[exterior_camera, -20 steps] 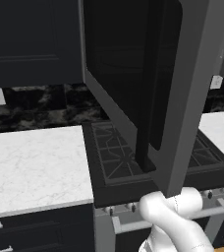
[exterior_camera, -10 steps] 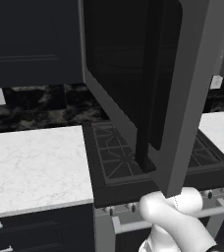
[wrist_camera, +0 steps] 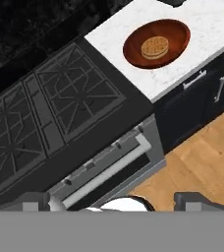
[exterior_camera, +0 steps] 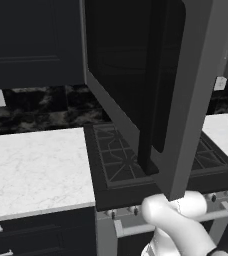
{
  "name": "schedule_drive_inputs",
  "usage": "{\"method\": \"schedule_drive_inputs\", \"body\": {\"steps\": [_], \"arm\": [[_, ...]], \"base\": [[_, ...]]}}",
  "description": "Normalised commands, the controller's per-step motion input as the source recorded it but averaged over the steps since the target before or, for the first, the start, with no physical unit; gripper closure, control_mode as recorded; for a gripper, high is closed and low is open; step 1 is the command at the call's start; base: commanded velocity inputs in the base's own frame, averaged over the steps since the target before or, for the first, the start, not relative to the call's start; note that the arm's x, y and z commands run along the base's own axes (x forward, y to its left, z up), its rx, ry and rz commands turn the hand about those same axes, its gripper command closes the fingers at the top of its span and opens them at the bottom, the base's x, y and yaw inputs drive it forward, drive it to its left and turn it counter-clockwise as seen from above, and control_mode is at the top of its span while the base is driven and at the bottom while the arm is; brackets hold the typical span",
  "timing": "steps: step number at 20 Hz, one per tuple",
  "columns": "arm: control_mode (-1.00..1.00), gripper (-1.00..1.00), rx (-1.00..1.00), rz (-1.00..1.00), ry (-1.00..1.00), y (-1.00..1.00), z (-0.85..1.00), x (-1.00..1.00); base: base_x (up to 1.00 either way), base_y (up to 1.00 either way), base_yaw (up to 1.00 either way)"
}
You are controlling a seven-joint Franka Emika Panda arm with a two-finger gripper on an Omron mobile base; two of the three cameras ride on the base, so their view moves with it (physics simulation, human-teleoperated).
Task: Open the microwave, place the bowl with waffle inside the microwave, then close the microwave door and turn it on.
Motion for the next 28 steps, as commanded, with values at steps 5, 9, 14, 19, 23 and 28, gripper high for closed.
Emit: {"method": "schedule_drive_inputs", "body": {"steps": [5,9,14,19,23,28], "arm": [[-1.0,-1.0,0.17,-0.56,0.0,-0.2,-0.32,0.52],[-1.0,-1.0,0.26,-0.56,0.04,-0.75,-0.35,0.35],[-1.0,-1.0,0.33,-0.32,0.14,-0.86,-0.25,0.54],[-1.0,-1.0,0.33,-0.21,0.0,-0.6,-0.38,0.56],[-1.0,-1.0,0.13,-0.14,0.0,-0.2,-0.53,0.48],[-1.0,-1.0,0.02,-0.04,0.0,-0.17,-0.5,0.49]], "base": [[0.0,0.0,0.0],[0.0,0.0,0.0],[0.0,0.0,0.0],[0.0,0.0,0.0],[0.0,0.0,0.0],[0.0,0.0,0.0]]}}
